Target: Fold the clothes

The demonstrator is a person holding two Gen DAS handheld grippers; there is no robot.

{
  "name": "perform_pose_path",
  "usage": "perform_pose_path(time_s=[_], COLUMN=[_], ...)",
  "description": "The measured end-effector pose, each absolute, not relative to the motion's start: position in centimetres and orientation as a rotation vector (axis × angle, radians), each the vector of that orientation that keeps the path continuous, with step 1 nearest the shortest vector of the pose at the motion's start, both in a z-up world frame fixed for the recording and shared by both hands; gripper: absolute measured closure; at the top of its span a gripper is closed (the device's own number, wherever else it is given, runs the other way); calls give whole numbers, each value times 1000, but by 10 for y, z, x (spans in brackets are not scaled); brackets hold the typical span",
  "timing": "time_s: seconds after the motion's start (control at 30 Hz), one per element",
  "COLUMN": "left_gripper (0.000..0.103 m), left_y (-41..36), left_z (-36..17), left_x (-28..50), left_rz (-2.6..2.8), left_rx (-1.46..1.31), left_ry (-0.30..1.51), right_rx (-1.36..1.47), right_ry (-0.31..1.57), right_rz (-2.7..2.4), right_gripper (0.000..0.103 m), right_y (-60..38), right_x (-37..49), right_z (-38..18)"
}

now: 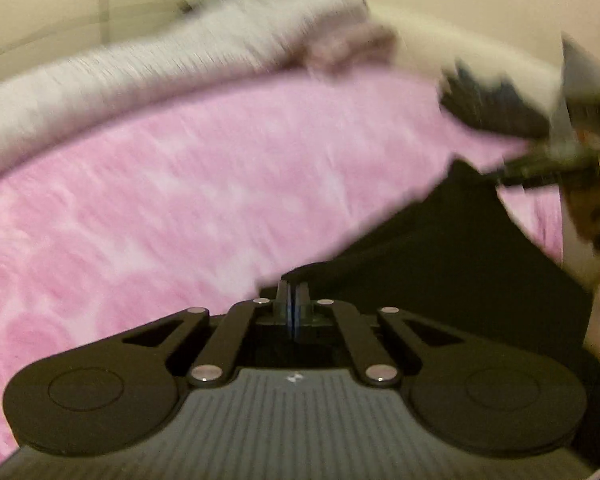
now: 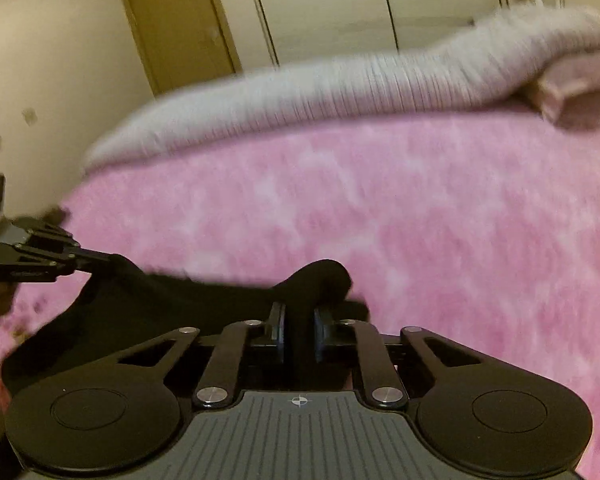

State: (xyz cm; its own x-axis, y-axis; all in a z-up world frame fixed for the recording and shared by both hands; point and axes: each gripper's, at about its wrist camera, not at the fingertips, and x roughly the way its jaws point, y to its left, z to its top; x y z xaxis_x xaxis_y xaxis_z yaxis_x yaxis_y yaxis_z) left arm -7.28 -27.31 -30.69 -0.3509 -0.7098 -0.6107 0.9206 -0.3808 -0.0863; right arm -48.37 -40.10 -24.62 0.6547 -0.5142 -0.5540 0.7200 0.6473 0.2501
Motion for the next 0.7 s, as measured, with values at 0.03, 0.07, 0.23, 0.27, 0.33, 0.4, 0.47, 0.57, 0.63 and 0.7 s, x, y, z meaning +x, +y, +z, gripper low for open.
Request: perform_pose_path(time_s=[0.03, 0.07, 0.23, 0.27, 0.33, 0.4, 0.47, 0.57, 0.63, 0.7], left_gripper=[103, 103, 102, 102, 100, 94, 90, 87, 83, 83], left_y=[-275, -279, -306, -308, -308, -308, -310, -311, -314, -318], left_z=[-308, -312, -369, -371, -367, -364, -361, -354, -350, -351], left_x=[-71, -71, -75, -75, -76, -76, -73, -68, -66, -70], left_rz=[-1893, -1878, -1804, -1800, -1801, -1805, -1814, -1833, -1852, -1863], left_rx=[587, 603, 726, 721, 702, 715, 701, 640, 591, 616], left_ry=[514, 517, 628, 639, 649, 648, 661, 701, 738, 750], right_rx=[471, 471, 565, 596, 599, 603, 619, 642, 657, 658], right_ry=[439, 441, 554, 562, 523, 485, 458, 417, 390, 402], right_rz=[-736, -750, -848, -866, -868, -866, -838, -795, -766, -742], right_gripper=[93, 95, 95, 96, 96, 95, 90, 55, 42, 42], right_y=[-402, -407, -444, -448, -441, -434, -431, -427, -424, -423], right_x=[-486, -485, -484, -488, -499, -508, -507, -505, -503, -495], right_z=[-244, -248, -293, -297, -289, -282, -277, -269, -263, -264])
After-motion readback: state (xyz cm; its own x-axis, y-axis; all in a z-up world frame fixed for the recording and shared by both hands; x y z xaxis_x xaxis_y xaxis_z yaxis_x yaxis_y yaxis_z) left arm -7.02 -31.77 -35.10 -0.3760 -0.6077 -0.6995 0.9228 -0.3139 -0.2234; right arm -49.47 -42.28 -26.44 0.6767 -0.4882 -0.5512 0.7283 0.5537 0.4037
